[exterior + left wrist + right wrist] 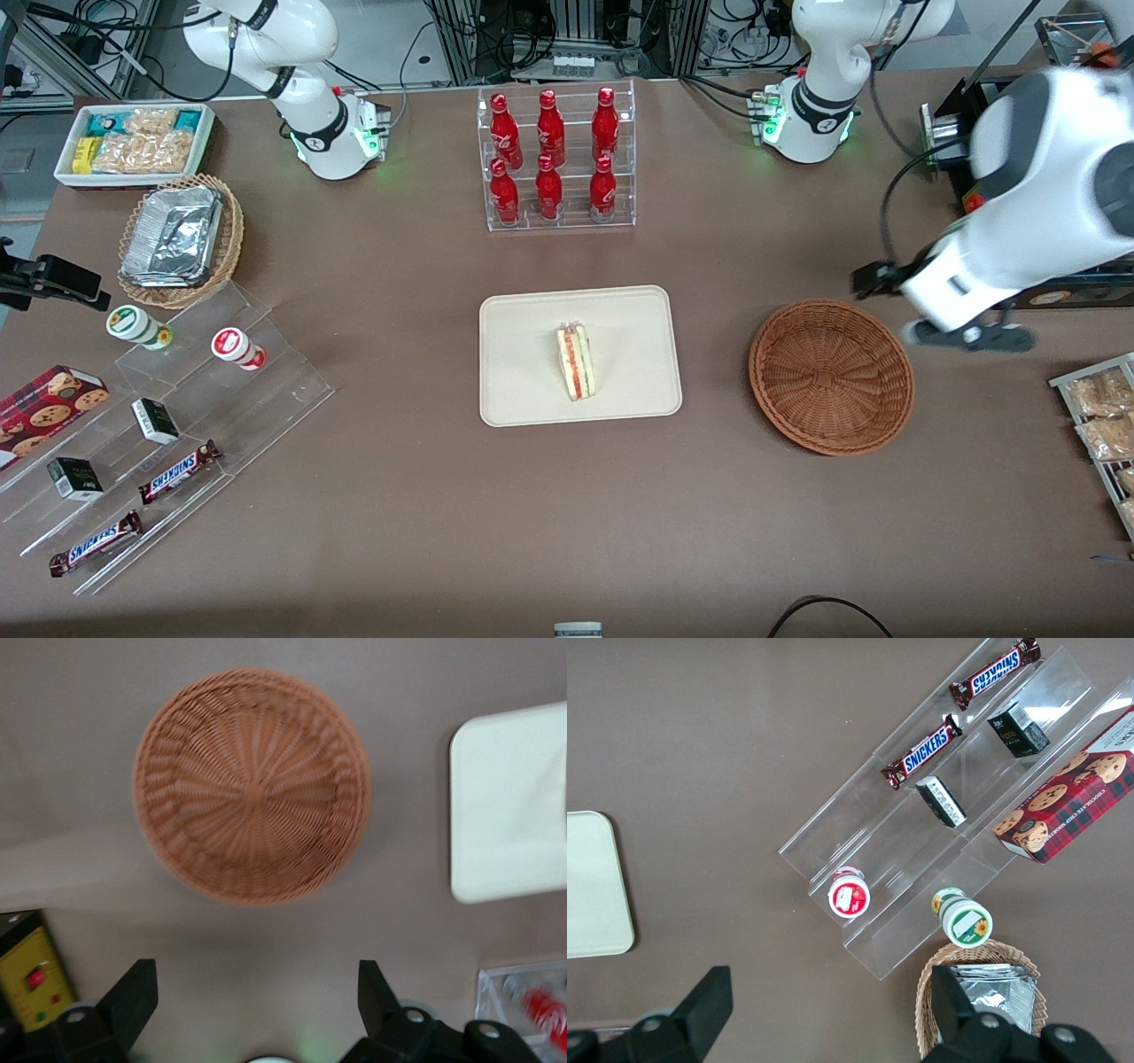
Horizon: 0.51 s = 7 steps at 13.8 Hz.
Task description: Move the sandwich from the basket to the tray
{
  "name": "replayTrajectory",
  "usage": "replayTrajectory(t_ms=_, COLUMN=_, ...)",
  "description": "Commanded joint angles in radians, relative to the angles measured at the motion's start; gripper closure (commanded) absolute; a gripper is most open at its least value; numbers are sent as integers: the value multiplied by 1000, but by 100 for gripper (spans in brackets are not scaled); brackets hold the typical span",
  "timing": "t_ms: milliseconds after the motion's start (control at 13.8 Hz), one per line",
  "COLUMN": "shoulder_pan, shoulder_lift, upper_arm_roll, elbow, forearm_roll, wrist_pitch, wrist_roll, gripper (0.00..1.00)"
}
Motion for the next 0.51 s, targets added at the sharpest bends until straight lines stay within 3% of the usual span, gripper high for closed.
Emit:
replayTrajectory(t_ms=0, shoulder_pan=80, shoulder_lift=-99, upper_arm_roll=-12, elbow=-29, forearm_roll=-12, wrist_pitch=-71, wrist_roll=118, gripper=0)
replayTrajectory(t_ms=435, shoulder_pan=165, shoulder_lift=-136, upper_arm_roll=-7, elbow=63, forearm_roll=3, wrist_pitch=-177, wrist_roll=212, gripper=0)
